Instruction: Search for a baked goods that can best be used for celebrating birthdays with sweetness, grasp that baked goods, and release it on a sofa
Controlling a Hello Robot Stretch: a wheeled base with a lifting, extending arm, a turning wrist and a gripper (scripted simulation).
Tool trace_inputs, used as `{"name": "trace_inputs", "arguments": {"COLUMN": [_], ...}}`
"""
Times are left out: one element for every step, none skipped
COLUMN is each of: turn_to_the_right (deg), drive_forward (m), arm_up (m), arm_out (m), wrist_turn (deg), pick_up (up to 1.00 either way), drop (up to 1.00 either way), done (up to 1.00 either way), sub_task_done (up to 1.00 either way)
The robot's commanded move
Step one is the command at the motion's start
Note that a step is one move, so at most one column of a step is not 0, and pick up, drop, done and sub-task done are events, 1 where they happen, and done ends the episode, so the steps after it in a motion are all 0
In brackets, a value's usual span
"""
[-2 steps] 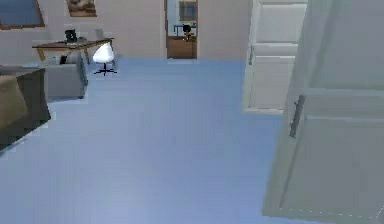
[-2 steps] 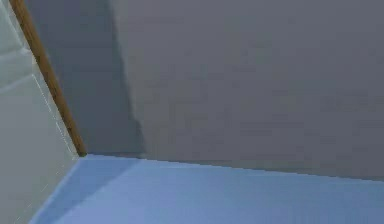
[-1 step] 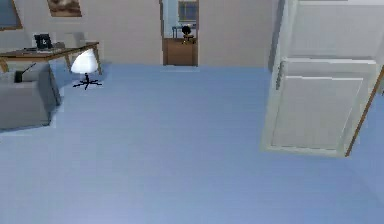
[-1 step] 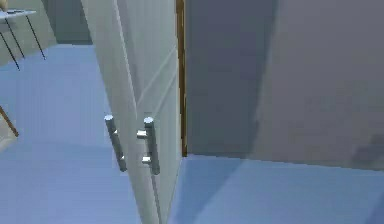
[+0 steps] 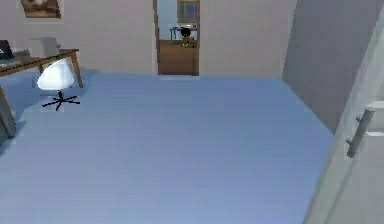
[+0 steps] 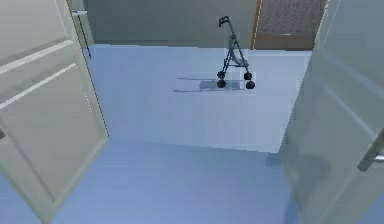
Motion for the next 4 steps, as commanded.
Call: {"name": "trace_inputs", "arguments": {"turn_to_the_right": [0.0,0.0,-3.0,-3.0], "drive_forward": [1.00,1.00,0.00,0.00], "arm_up": [0.00,0.00,0.00,0.00], "arm_out": [0.00,0.00,0.00,0.00], "wrist_turn": [0.0,0.0,0.0,0.0], "pick_up": [0.00,0.00,0.00,0.00], "drop": [0.00,0.00,0.00,0.00], "done": [0.00,0.00,0.00,0.00], "sub_task_done": [0.00,0.00,0.00,0.00]}}
